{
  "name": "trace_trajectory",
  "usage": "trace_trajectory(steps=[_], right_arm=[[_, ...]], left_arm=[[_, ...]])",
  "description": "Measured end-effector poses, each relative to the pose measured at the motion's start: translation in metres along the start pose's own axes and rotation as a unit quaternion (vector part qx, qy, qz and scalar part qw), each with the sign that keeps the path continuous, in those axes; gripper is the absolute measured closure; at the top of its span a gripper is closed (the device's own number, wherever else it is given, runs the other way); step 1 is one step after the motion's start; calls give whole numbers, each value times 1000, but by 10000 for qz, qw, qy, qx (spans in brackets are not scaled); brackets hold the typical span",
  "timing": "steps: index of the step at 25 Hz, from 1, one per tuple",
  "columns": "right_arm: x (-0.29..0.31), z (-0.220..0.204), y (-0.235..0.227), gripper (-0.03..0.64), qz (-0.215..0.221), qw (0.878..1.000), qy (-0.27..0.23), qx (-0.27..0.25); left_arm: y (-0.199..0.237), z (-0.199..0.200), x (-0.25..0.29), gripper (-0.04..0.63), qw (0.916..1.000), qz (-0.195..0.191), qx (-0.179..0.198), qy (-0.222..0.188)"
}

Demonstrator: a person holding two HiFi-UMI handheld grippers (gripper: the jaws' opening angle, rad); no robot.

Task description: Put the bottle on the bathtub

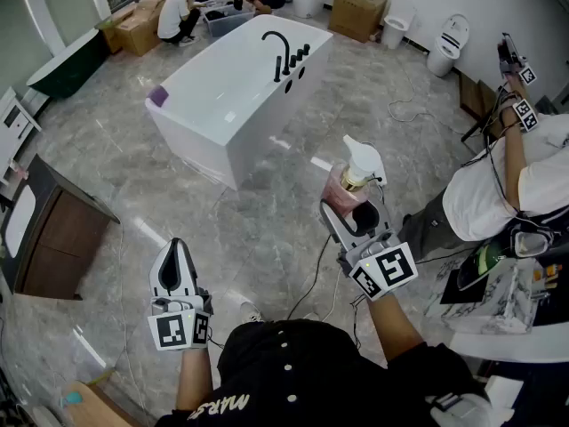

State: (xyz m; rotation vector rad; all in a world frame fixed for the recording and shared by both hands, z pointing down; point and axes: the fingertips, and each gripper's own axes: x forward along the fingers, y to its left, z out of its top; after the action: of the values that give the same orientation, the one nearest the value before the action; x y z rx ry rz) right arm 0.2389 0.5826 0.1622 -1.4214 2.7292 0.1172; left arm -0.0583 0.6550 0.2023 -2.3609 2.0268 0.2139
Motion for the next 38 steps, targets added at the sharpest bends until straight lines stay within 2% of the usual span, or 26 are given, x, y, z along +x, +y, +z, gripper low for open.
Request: trace_trajectory(steps=[8,13,17,23,30,38], right_arm=[[18,-6,11,391,-129,9999,52,27],[31,-11,23,390,-308,9990,-64,320],[34,-15,36,391,-468,9983,-126,331],[46,-24,48,391,-535,9980,27,324],[78,-25,36,390,-501,9982,-29,319],[134,-33,-7,391,-384,9985,-117,376]], left_arm=[[22,-4,14,584,9999,-133,-49,38],[46,-7,23,584,9994,-325,-51,67],[65,-13,26,584,9987,-487,-61,147],[83,-19,34,584,9978,-602,-135,229],[95,-27,57,584,9981,-525,-176,263],[100,-31,122,584,9989,-418,-144,183]])
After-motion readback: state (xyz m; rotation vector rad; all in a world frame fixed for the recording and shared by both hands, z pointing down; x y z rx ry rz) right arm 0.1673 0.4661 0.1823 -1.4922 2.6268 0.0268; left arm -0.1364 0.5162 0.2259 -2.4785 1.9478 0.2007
